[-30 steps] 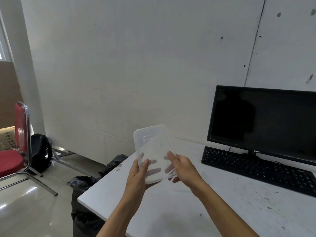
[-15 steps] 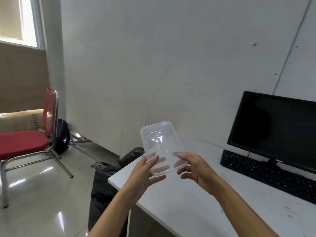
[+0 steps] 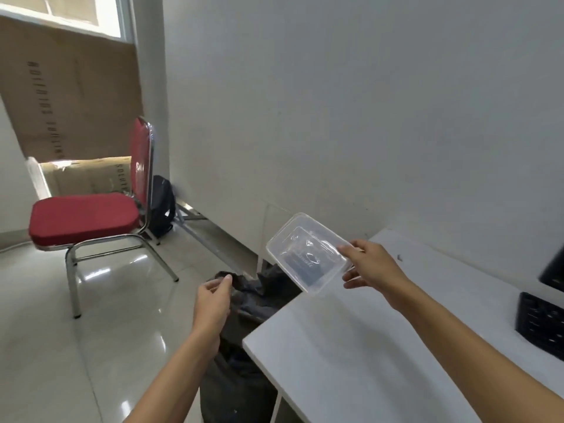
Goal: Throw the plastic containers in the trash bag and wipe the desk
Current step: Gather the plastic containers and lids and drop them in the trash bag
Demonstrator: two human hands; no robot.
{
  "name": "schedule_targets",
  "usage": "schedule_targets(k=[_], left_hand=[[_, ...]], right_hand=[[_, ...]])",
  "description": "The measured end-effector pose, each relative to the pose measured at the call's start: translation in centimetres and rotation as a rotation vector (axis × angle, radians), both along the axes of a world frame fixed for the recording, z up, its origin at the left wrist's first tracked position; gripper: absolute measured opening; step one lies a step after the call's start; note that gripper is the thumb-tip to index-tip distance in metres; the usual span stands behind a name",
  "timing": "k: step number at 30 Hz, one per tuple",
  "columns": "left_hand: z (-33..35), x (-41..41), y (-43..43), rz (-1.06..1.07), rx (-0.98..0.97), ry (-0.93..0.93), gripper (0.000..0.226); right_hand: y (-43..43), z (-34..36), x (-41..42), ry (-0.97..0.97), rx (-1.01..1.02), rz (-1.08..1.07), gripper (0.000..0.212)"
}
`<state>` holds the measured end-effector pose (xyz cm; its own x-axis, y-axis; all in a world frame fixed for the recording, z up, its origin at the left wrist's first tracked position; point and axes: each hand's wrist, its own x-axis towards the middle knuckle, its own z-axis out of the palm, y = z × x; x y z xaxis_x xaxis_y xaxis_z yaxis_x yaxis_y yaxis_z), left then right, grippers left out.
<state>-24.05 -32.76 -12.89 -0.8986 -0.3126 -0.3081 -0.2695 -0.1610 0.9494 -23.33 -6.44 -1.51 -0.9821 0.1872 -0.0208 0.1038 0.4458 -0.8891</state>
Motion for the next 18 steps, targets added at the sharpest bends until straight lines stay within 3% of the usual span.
schedule_targets(k=[3,7,11,15,18], left_hand=[[-3.5,-4.9,-0.4,0.132,-0.066,-0.190,0.075],[-6.9,-9.2,0.8,0.117,0.033,-0.345,0.112],[-10.4,-11.5,2.4,-0.018,0.063,-0.238,0.098],[-10.7,-11.9,3.7,-0.092,0.089,-0.027,0.078],[-9.2,-11.0,4.4,-0.084,0.216,0.093,0.045]], right_hand=[[-2.0,-1.1,-5.0,0.008,0.160,0.030,0.033],[-4.1,-5.1,-11.1,-0.074,0.447,0.117,0.031],[-6.1,-9.1,-15.0,-0.255,0.736,0.270,0.019],[-8.5,-11.5,-17.2,-0.516,0.814,0.415,0.026],[-10.1,-12.5,-17.6,-0.610,0.759,0.536,0.029]])
